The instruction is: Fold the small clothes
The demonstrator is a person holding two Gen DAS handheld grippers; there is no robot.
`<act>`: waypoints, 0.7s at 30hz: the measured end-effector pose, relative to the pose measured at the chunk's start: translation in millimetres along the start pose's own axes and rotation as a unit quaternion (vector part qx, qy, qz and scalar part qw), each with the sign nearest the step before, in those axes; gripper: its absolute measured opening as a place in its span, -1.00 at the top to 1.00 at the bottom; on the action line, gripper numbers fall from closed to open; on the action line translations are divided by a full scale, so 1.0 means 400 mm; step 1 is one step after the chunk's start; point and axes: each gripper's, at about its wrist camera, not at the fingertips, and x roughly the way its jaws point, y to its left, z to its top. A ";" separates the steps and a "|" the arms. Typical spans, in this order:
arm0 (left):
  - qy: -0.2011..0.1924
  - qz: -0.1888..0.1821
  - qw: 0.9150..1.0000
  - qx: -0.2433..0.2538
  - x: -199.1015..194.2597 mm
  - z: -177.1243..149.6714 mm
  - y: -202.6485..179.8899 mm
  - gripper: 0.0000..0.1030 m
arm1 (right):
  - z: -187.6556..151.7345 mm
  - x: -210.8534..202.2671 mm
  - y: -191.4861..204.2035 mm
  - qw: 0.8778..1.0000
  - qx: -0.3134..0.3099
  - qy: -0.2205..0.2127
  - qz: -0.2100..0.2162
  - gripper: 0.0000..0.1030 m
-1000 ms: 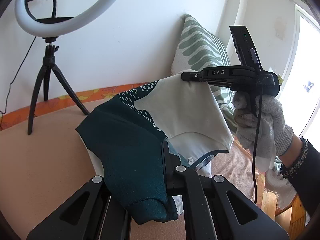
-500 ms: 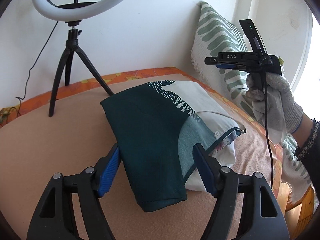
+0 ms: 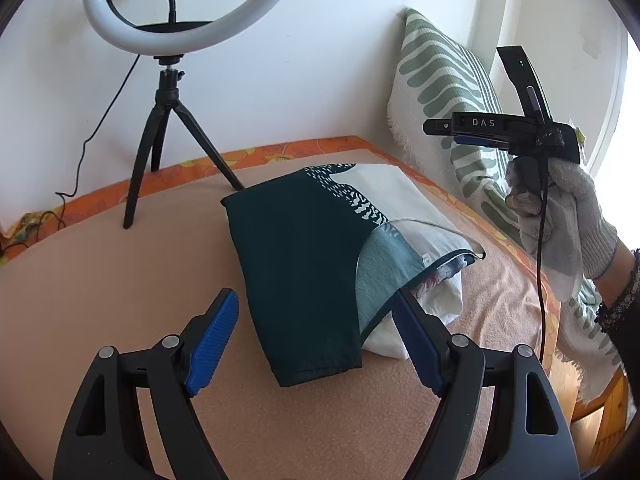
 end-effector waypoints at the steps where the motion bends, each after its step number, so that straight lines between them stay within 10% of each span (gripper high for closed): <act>1: -0.003 0.000 1.000 0.000 -0.012 0.000 -0.002 -0.53 | -0.002 -0.016 0.005 1.000 0.000 -0.004 0.000 -0.52; 21: -0.048 0.011 0.999 0.013 -0.309 -0.068 -0.007 -0.61 | -0.113 -0.376 0.250 0.997 -0.029 -0.065 -0.022 -0.96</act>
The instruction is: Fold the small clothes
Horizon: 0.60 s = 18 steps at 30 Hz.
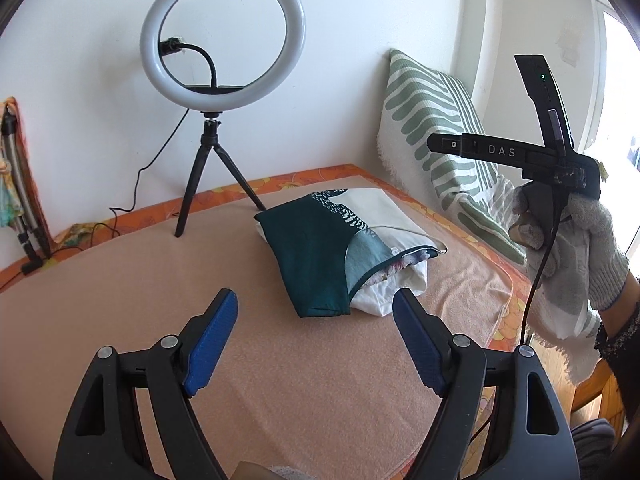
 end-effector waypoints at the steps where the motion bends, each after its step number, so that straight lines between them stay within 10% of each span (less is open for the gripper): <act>1: -0.005 0.002 1.000 0.003 -0.019 -0.004 0.002 -0.64 | -0.006 -0.021 0.014 1.000 0.001 -0.005 0.003 -0.99; 18: -0.036 0.063 0.997 0.017 -0.209 -0.115 0.077 -0.98 | -0.142 -0.180 0.218 0.999 0.015 -0.041 0.006 -1.00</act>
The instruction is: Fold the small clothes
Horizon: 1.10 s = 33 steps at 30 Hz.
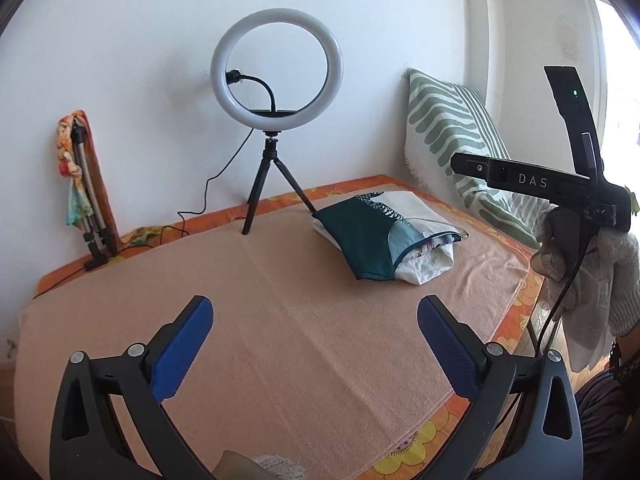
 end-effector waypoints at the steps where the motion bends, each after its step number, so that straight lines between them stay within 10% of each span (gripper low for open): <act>1: 0.000 0.000 1.000 -0.003 -0.002 -0.005 0.005 -0.98 | -0.008 0.000 0.007 1.000 0.000 -0.002 -0.005 -1.00; 33: 0.014 0.019 1.000 -0.010 -0.009 -0.053 0.044 -0.98 | -0.075 0.032 0.037 1.000 0.012 -0.007 -0.006 -1.00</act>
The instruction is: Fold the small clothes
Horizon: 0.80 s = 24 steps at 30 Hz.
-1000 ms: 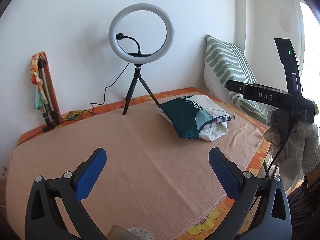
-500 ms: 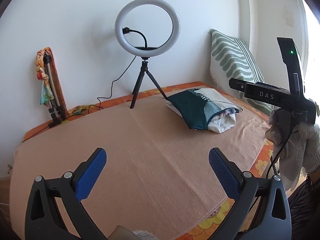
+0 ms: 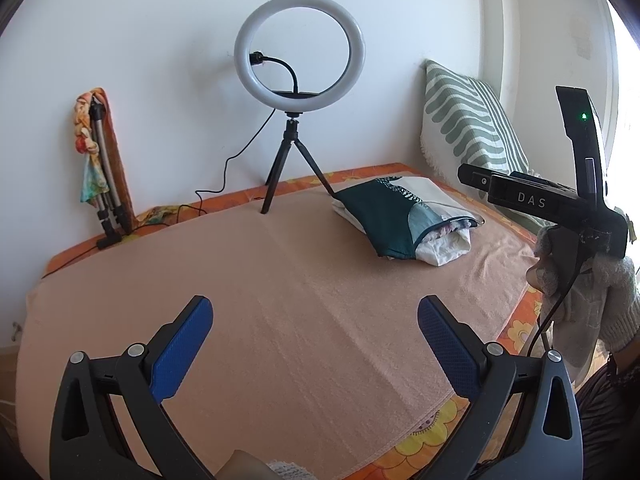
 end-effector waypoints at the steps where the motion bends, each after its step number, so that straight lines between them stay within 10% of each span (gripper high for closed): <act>1: 0.000 0.000 1.000 0.000 -0.001 0.000 0.000 -0.98 | 0.000 0.000 0.001 1.000 -0.001 0.000 0.000 -1.00; 24: -0.001 0.002 1.000 0.002 -0.006 0.001 0.008 -0.98 | -0.002 0.004 0.011 1.000 -0.006 0.000 0.012 -1.00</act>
